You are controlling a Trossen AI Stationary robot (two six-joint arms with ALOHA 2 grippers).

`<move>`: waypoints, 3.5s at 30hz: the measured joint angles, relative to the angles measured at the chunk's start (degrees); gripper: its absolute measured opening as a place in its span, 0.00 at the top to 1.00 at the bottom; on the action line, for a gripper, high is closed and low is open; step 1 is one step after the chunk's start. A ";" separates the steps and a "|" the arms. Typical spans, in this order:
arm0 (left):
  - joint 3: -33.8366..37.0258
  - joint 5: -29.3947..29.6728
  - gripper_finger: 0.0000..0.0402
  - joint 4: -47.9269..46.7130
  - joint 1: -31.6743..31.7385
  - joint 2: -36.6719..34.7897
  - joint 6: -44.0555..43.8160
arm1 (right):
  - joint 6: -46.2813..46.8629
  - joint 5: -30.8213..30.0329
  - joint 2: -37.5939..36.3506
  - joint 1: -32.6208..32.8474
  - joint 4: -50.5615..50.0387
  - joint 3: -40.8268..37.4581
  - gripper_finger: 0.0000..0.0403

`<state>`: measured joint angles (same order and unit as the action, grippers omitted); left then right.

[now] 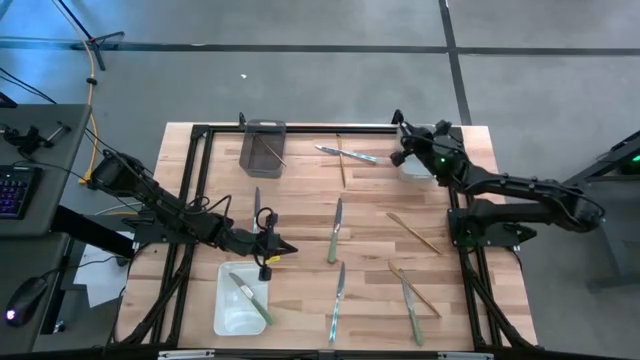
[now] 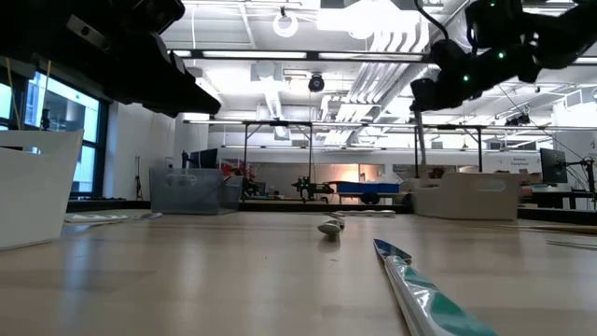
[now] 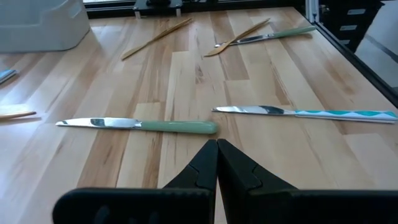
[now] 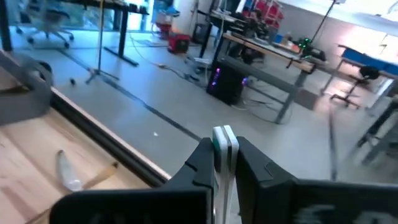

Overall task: Sort silverware by color (type)
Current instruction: Put the blue table knife into the gray bin, then put the gold table knife into the black bin

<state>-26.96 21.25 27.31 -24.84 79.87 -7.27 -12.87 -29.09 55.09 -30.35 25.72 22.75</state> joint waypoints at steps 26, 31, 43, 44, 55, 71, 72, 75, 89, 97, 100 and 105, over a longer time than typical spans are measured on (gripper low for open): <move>0.00 0.03 1.00 -0.07 0.02 0.01 -0.09 | 37.14 -28.40 8.35 5.36 6.15 -1.07 0.91; 0.00 0.03 1.00 -0.07 0.02 -0.01 -0.07 | 40.73 -27.88 8.68 5.38 2.17 -1.18 0.77; 0.00 0.23 1.00 -0.04 0.04 0.00 -0.05 | 39.20 -22.75 5.93 5.79 -5.06 -1.16 0.59; 0.00 0.24 1.00 -0.02 0.04 0.00 -0.05 | 38.07 -22.44 5.32 6.06 -5.65 -1.16 0.59; 0.00 0.23 1.00 -0.02 0.07 0.01 -0.05 | 29.58 -3.84 0.75 3.28 -17.96 2.32 0.88; 0.02 0.38 1.00 -0.02 0.07 0.01 -0.09 | 21.50 19.67 22.47 -21.90 -41.22 17.72 0.99; 0.02 0.41 1.00 -0.02 0.07 0.01 -0.08 | 21.38 19.68 23.18 -22.72 -41.48 17.83 1.00; 0.01 0.48 1.00 -0.02 0.07 0.01 -0.06 | 21.38 19.65 23.82 -24.17 -41.81 18.01 1.00; 0.02 1.41 1.00 -0.04 0.07 0.00 -0.59 | 20.31 15.30 21.11 -25.85 -41.19 18.07 1.00; 0.02 1.53 1.00 -0.02 0.07 0.01 -0.58 | 18.81 15.67 10.78 -24.36 -45.02 18.07 1.00; 0.02 1.52 1.00 -0.02 0.07 -0.01 -0.58 | 19.30 15.82 5.26 -19.51 -49.68 18.07 1.00; 0.02 1.52 1.00 -0.02 0.07 0.01 -0.55 | 23.64 16.04 -0.81 -5.04 -58.23 18.07 1.00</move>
<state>-26.94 22.76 27.29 -24.77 79.88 -7.81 10.77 -13.04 54.28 -35.39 -32.51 40.82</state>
